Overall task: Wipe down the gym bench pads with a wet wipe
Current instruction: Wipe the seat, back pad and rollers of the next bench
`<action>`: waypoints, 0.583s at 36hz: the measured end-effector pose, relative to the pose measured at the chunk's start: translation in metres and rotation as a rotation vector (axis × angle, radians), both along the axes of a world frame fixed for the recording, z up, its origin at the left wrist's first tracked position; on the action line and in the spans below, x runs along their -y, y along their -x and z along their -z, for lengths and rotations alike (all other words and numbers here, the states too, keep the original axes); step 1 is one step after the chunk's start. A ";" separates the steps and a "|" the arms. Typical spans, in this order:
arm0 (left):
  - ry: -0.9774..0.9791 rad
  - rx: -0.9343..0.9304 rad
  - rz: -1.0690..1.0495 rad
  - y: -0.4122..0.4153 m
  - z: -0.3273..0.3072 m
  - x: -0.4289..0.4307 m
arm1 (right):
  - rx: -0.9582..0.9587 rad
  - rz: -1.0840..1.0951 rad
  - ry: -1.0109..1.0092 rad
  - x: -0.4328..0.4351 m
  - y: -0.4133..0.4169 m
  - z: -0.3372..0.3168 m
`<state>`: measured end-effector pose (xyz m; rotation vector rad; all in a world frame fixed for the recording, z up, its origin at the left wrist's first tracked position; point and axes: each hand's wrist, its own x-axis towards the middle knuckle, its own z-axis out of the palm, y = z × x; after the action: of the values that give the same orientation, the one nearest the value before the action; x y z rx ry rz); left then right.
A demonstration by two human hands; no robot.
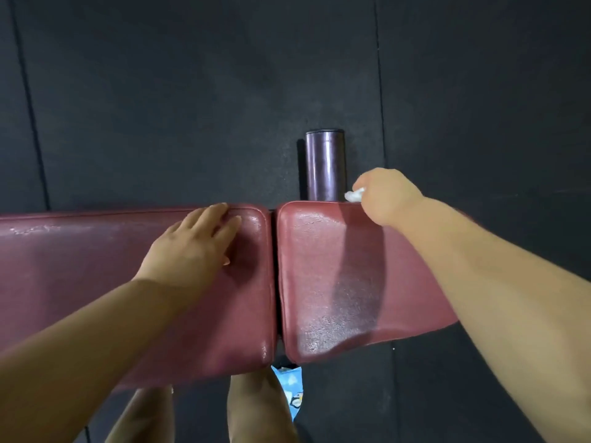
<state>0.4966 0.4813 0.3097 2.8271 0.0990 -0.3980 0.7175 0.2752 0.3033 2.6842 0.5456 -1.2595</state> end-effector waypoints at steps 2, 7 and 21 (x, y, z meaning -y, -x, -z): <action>0.015 -0.006 -0.036 0.011 0.002 -0.007 | 0.059 0.010 0.023 -0.023 0.017 0.000; 0.107 0.049 -0.048 0.025 0.010 -0.010 | -0.029 -0.026 -0.180 -0.078 0.064 -0.003; 0.062 -0.043 -0.115 0.086 -0.001 -0.085 | 0.058 0.123 -0.075 -0.151 0.109 -0.018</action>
<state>0.4103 0.5667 0.3110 2.7367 0.2529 -0.4287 0.6081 0.4267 0.3209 2.8459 0.4352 -1.2087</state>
